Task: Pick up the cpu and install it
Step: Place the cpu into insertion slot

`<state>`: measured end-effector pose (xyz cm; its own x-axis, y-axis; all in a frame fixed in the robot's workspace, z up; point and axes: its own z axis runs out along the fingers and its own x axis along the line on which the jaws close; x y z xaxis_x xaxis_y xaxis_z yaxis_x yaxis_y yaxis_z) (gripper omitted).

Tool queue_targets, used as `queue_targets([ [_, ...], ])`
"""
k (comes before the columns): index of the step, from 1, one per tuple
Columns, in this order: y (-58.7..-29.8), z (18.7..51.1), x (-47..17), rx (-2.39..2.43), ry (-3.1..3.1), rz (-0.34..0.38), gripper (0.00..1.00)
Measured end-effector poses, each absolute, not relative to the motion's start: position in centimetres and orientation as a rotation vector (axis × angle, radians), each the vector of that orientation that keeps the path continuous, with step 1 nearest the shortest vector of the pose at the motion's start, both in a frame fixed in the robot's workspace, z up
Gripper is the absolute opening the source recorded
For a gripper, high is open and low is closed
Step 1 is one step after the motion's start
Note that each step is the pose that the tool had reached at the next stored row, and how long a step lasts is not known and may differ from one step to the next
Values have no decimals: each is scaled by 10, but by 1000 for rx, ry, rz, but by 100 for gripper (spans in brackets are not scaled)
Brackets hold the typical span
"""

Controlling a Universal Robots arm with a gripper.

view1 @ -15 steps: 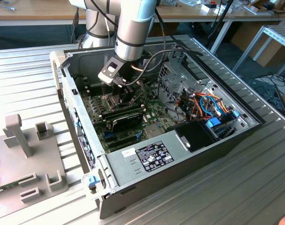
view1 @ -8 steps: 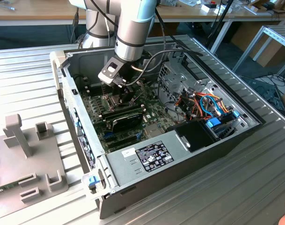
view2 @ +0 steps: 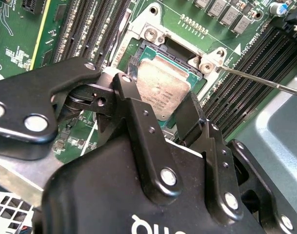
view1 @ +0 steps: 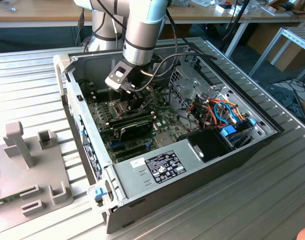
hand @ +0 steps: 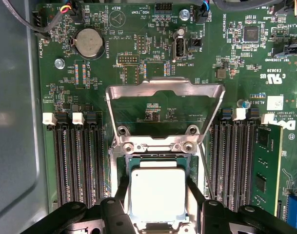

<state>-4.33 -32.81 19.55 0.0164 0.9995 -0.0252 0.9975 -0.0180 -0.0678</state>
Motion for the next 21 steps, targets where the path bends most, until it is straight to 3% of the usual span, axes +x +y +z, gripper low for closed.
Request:
queue_targets([
  [19,-328,195,-43,-2176,-2223,102,55],
  [21,-328,194,-43,-2176,-2222,100,62],
])
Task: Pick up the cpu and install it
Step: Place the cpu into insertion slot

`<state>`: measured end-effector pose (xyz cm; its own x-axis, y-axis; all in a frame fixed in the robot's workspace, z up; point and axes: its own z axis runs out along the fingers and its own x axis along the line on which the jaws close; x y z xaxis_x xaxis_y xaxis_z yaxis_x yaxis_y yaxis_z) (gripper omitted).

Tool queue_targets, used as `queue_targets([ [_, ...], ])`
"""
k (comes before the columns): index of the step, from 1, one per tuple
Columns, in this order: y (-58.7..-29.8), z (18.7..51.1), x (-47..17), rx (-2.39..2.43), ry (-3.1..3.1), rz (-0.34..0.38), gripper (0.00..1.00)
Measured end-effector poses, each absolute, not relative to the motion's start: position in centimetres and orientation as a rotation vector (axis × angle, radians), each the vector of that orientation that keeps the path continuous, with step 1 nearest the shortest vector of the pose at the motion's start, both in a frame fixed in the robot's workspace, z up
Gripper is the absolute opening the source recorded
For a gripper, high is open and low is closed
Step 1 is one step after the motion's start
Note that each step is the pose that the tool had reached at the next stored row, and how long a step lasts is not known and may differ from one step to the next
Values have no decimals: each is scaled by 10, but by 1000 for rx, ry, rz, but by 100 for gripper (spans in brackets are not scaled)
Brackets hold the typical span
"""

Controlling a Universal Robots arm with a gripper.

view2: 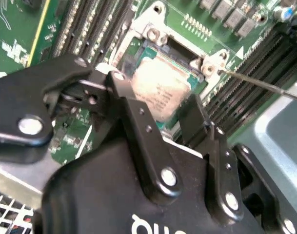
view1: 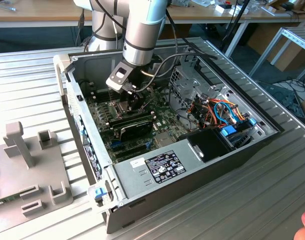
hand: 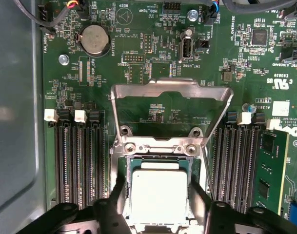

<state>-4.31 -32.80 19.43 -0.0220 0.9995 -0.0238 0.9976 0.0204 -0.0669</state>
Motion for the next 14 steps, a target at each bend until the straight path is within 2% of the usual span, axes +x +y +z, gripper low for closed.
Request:
queue_targets([
  [1,-328,194,-43,-2176,-2222,101,67],
  [9,-328,197,-43,-2176,-2222,102,67],
  [14,-328,211,-43,-2176,-2223,102,67],
])
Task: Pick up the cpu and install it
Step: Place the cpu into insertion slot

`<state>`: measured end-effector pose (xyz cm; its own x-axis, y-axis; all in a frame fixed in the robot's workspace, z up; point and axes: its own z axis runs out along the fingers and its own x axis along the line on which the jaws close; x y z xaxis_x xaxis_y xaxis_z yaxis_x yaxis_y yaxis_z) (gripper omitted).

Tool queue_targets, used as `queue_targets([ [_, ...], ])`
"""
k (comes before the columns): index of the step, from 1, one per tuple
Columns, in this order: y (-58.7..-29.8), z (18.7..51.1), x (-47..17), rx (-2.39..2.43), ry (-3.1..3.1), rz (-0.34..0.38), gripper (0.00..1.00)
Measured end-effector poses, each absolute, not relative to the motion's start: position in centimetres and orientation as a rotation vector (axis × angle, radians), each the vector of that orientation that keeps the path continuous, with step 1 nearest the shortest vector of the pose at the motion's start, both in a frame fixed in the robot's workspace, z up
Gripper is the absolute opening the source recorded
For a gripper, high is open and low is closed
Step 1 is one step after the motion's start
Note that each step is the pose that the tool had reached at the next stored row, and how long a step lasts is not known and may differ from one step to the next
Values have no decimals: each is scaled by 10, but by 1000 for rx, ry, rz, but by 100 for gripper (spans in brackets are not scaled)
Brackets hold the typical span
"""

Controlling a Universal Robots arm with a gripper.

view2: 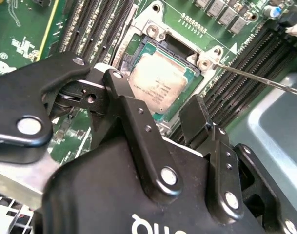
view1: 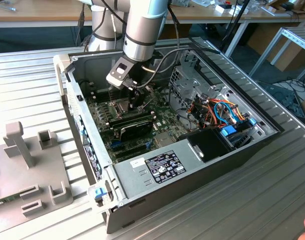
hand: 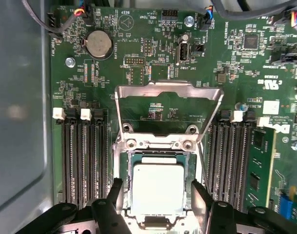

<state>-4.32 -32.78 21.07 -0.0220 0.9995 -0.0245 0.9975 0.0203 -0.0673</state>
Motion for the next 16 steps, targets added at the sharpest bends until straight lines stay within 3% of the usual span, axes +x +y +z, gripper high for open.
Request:
queue_targets([
  [7,-327,230,-43,-2178,-2225,99,67],
  [16,-327,232,-61,-2225,-2270,8,67],
])
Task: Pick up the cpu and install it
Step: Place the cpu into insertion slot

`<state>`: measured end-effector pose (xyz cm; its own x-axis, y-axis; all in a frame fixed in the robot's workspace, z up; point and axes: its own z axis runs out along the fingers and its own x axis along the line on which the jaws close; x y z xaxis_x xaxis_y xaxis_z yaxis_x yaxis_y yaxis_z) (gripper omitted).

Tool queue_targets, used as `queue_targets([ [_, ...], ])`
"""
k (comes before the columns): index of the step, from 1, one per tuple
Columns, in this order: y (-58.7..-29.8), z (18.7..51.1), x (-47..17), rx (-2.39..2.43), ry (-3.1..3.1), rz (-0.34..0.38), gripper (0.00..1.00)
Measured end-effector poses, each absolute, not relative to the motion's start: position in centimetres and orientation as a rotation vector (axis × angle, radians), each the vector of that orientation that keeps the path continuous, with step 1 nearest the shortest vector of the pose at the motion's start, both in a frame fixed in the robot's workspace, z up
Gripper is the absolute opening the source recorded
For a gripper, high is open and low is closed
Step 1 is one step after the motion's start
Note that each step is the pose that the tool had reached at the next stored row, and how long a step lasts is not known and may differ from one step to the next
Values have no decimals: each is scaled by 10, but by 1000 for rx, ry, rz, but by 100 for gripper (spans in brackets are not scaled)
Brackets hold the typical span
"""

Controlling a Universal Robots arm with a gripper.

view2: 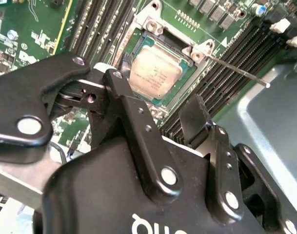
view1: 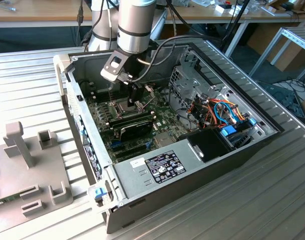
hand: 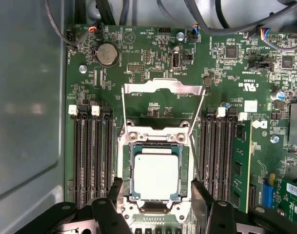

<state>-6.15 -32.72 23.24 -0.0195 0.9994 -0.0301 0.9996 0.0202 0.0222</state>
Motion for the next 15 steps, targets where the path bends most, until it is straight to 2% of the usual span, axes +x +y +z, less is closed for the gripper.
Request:
queue_targets([
  [15,-327,232,-55,2172,2216,-6,67],
])
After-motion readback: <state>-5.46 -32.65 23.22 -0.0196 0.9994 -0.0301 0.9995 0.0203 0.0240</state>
